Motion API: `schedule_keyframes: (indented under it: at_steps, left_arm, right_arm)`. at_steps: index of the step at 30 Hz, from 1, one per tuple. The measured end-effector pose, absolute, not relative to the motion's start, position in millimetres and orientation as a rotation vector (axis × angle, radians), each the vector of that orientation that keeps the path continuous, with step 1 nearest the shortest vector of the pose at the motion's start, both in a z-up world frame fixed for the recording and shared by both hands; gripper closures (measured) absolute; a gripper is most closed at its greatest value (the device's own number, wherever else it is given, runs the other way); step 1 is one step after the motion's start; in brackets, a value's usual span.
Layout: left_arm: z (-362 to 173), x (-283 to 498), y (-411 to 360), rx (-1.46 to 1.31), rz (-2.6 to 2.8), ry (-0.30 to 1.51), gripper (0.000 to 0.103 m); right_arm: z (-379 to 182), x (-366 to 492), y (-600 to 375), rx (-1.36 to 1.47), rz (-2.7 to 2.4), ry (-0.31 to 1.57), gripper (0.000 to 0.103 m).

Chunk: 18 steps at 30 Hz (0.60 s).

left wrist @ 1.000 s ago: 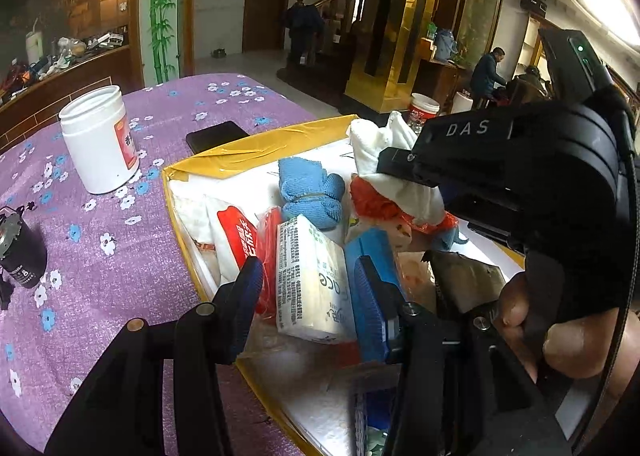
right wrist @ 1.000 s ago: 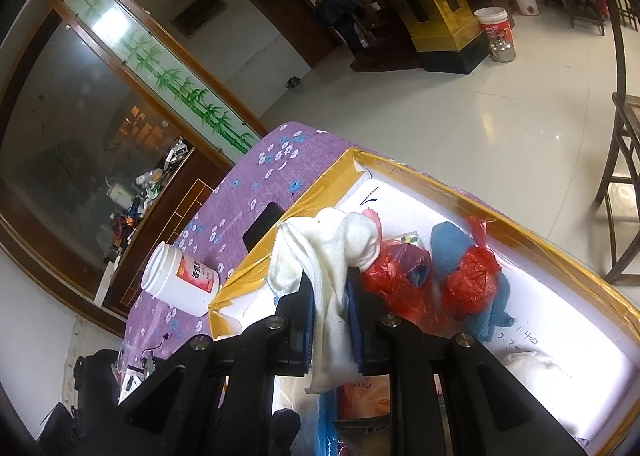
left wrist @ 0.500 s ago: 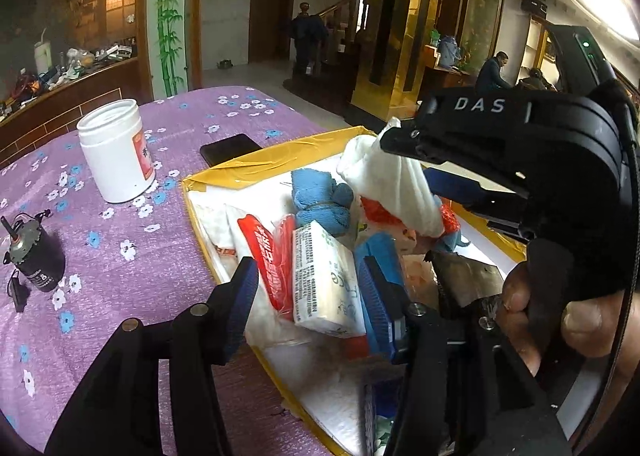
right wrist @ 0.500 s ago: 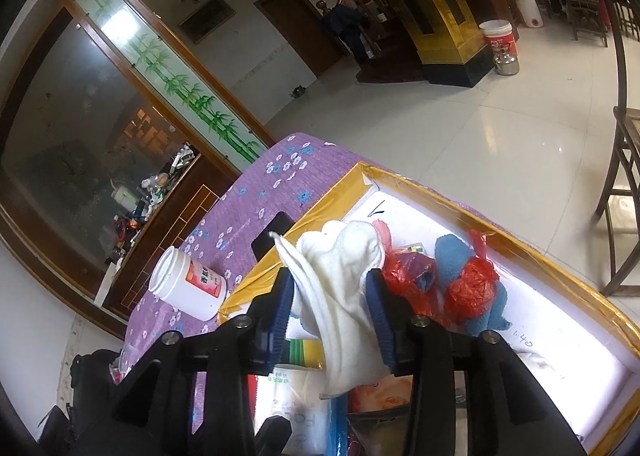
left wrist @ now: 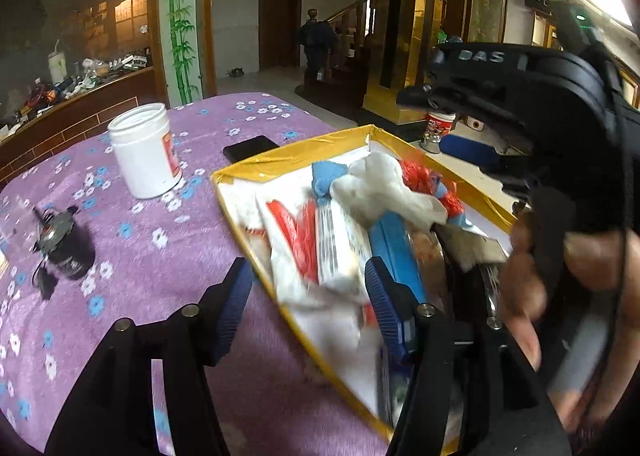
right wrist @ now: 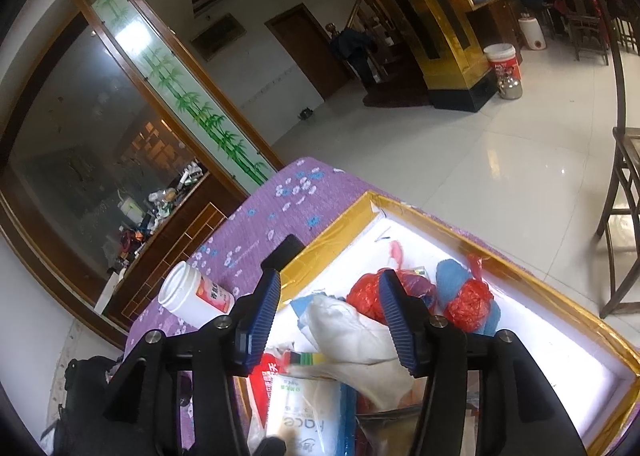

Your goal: Organize soft objects

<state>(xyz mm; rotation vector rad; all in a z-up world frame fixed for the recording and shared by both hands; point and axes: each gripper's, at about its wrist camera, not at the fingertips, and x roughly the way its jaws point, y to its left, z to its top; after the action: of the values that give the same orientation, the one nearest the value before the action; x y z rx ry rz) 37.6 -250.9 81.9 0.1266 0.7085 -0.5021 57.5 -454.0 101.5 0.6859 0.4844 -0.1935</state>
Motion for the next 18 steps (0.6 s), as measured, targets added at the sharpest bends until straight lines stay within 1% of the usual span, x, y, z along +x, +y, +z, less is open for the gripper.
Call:
schedule_keyframes:
  at_steps: [2, 6, 7, 9, 12, 16, 18]
  left_arm:
    - [81, 28, -242, 0.118, -0.496, 0.718, 0.046]
    - [76, 4, -223, 0.099, -0.486, 0.734, 0.046]
    - [76, 3, -220, 0.094, -0.482, 0.725, 0.045]
    - [75, -4, -214, 0.097, -0.456, 0.688, 0.038]
    - [76, -6, -206, 0.086, -0.415, 0.634, 0.038]
    - [76, -4, -199, 0.093, -0.372, 0.591, 0.037]
    - [77, -6, -197, 0.098, -0.365, 0.577, 0.029]
  right_arm:
    - [104, 54, -451, 0.666, -0.208, 0.468, 0.044]
    - [111, 48, -439, 0.611, -0.176, 0.477, 0.044]
    - [114, 45, -435, 0.595, -0.165, 0.483, 0.044]
    - [120, 33, -428, 0.569, -0.147, 0.475, 0.044]
    - [123, 14, -419, 0.514, -0.137, 0.466, 0.034]
    - [109, -22, -406, 0.431, -0.1, 0.476, 0.034]
    - [100, -42, -396, 0.373, -0.113, 0.46, 0.033]
